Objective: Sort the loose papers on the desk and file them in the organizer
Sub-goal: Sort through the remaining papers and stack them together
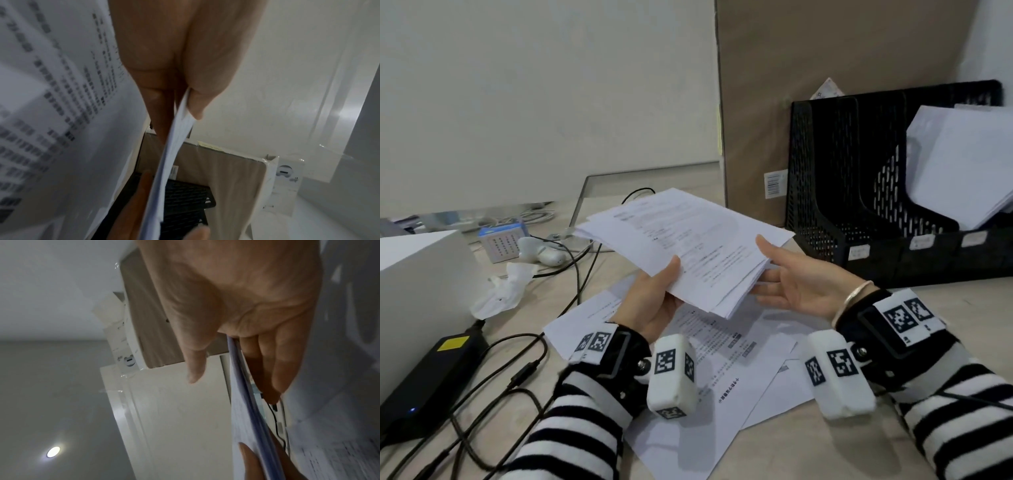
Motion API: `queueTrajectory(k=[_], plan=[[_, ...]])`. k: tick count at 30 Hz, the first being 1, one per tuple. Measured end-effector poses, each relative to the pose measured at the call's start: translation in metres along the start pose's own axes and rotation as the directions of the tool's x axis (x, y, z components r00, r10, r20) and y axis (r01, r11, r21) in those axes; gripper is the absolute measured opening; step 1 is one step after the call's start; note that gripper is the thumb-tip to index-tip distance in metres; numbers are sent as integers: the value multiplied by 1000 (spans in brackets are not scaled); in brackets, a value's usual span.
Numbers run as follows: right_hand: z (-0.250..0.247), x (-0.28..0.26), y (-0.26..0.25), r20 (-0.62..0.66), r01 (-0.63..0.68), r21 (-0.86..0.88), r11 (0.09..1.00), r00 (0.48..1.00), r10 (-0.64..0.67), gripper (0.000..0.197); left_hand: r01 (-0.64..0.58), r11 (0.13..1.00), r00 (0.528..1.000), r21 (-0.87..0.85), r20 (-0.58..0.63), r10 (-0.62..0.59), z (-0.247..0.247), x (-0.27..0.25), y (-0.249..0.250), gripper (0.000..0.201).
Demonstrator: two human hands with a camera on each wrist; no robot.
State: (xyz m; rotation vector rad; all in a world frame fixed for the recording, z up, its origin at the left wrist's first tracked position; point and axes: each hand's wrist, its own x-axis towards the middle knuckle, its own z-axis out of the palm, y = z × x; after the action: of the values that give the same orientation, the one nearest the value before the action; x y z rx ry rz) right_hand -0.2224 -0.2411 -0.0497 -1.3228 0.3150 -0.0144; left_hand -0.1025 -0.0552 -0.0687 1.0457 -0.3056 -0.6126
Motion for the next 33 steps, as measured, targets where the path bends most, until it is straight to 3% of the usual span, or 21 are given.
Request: queueTrajectory(k=[2, 5, 8, 11, 15, 19, 23, 25, 29, 33], plan=[[4, 3, 2, -62, 60, 21, 998, 996, -58, 28, -13, 1000, 999, 22, 51, 12, 2, -1, -3, 28], [-6, 9, 2, -191, 182, -13, 983, 965, -181, 29, -4, 1000, 996, 23, 90, 2, 1, -1, 0, 29], [-20, 6, -5, -312, 244, -149, 958, 908, -280, 26, -67, 994, 996, -88, -60, 62, -14, 5, 12, 38], [-28, -1, -11, -344, 270, -252, 929, 873, -346, 27, -149, 976, 961, -157, -257, 105, -33, 7, 26, 42], [-35, -8, -19, -328, 263, -357, 896, 863, -384, 33, -157, 983, 926, 98, -331, 180, -55, 2, 36, 50], [-31, -12, -22, -325, 283, -435, 855, 836, -442, 33, -185, 907, 919, 378, -259, 296, -57, 0, 38, 41], [-26, -15, -24, -298, 372, -426, 825, 803, -516, 28, -265, 847, 902, 460, -192, 387, -54, 1, 41, 42], [-26, -14, -24, -286, 383, -394, 836, 813, -507, 28, -240, 827, 916, 508, -162, 366, -56, 3, 40, 46], [-24, -7, -14, -288, 290, -356, 888, 870, -400, 26, -119, 806, 975, 580, -86, 206, -58, 4, 29, 52], [-25, -5, -8, -264, 227, -329, 917, 910, -320, 31, -78, 795, 974, 602, -125, 191, -50, 1, 25, 17]])
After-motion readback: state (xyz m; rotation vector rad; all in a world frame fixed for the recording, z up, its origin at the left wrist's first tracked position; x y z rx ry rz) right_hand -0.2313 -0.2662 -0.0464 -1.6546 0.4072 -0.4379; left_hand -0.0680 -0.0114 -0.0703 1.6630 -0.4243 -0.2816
